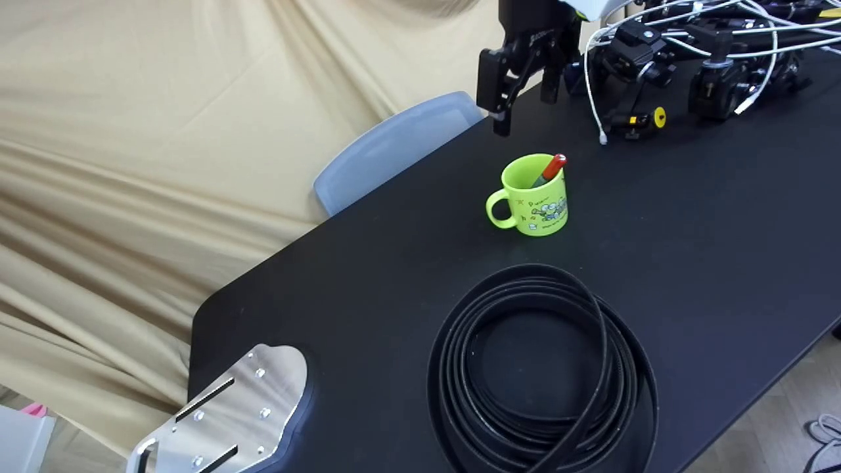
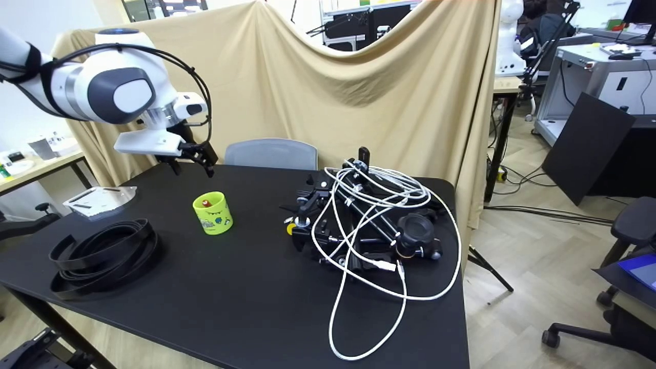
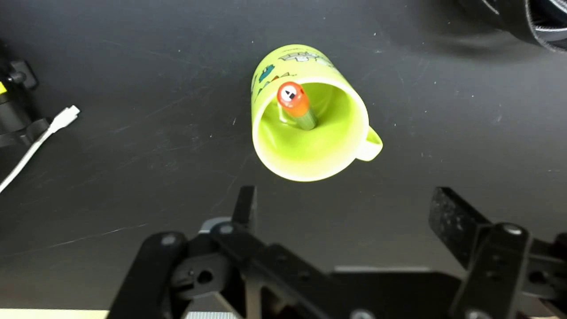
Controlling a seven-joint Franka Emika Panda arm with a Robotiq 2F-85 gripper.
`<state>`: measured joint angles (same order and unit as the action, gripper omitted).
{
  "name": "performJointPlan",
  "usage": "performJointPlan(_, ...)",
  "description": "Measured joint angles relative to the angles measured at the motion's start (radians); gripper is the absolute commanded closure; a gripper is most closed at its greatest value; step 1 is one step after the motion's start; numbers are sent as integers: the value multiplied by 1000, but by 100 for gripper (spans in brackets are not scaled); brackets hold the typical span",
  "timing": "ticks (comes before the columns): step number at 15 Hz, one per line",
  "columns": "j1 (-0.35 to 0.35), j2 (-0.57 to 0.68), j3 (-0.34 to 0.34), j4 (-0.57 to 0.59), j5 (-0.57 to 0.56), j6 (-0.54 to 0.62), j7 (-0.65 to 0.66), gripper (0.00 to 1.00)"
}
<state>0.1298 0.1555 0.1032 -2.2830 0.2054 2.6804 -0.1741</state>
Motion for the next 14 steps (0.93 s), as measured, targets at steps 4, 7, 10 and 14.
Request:
performJointPlan(4, -3, 50, 12, 26, 0, -1, 0, 0)
performJointPlan(7, -10, 69, 24, 29, 2, -2, 0, 0)
performJointPlan(10, -14, 80, 34, 28, 5, -4, 0, 0)
performJointPlan(14, -24, 88, 36, 20, 10, -6, 0, 0)
